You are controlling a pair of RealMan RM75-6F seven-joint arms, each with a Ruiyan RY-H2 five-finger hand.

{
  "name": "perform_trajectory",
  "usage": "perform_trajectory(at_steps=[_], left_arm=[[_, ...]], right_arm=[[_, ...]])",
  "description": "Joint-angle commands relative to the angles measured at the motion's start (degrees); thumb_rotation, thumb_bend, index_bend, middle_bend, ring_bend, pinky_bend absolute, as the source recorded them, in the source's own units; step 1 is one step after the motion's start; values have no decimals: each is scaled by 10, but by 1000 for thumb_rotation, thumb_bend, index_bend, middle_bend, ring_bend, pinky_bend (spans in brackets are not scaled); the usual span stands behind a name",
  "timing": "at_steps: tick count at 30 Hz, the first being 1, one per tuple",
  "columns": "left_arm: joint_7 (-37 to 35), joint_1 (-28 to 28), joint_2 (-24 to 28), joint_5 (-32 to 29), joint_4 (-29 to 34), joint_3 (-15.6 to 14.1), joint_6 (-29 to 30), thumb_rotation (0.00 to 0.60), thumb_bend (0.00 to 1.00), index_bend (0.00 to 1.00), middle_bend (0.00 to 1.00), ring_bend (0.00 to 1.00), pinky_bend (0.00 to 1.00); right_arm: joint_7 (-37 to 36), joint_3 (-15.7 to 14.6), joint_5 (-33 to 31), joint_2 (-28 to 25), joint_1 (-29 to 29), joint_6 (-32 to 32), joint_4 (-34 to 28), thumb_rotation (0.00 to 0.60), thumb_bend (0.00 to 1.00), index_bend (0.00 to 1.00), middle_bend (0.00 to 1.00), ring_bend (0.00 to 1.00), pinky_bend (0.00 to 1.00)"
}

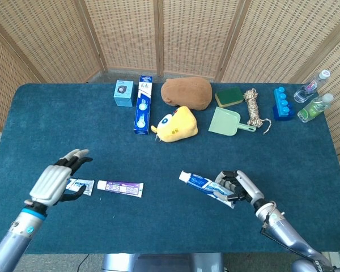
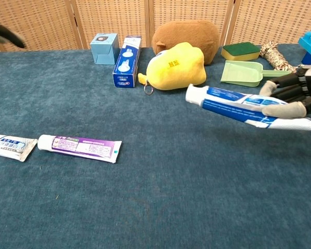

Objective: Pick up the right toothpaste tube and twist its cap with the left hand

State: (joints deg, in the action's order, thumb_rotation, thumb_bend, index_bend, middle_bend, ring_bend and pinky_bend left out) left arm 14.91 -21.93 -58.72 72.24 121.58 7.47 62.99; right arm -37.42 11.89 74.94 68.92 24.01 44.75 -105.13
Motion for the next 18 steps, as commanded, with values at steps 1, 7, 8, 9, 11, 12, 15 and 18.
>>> perform_trajectory(at_steps=[1,7,8,9,11,12,15,18], left_arm=[[-19,-36,-20,-27,-16,19,-37,600,334,182,130,93,222],[-60,-90,-43,-68,-33,42,-103,600,334,190,134,106,240],[-68,-99,-47,-74,-36,45,-114,600,334,191,134,106,240],[-75,-107,-49,-78,-38,48,-123,600,334,194,134,106,241],[-89,-123,-56,-87,-44,54,-140,600,333,197,132,106,242],[-93,-128,-58,-89,-47,56,-146,600,334,199,129,103,243],[-107,-152,-69,-99,-56,64,-169,600,334,216,119,90,241],[-130,-174,-76,-116,-62,71,-195,600,334,225,106,70,230]], right_arm=[[0,-2,3,0,5,0,-6,600,643,919,719,697,728],[13,-1,-8,9,19,1,-19,600,644,919,719,700,728],[17,-1,-11,12,22,2,-20,600,645,919,719,701,728],[19,0,-14,14,25,2,-21,600,646,919,719,702,728],[22,1,-22,18,29,2,-23,600,645,919,719,702,728],[24,1,-25,19,31,2,-24,600,644,919,718,702,729],[26,4,-35,24,36,2,-27,600,644,919,719,702,729],[26,6,-44,27,40,3,-28,600,645,919,718,702,729]])
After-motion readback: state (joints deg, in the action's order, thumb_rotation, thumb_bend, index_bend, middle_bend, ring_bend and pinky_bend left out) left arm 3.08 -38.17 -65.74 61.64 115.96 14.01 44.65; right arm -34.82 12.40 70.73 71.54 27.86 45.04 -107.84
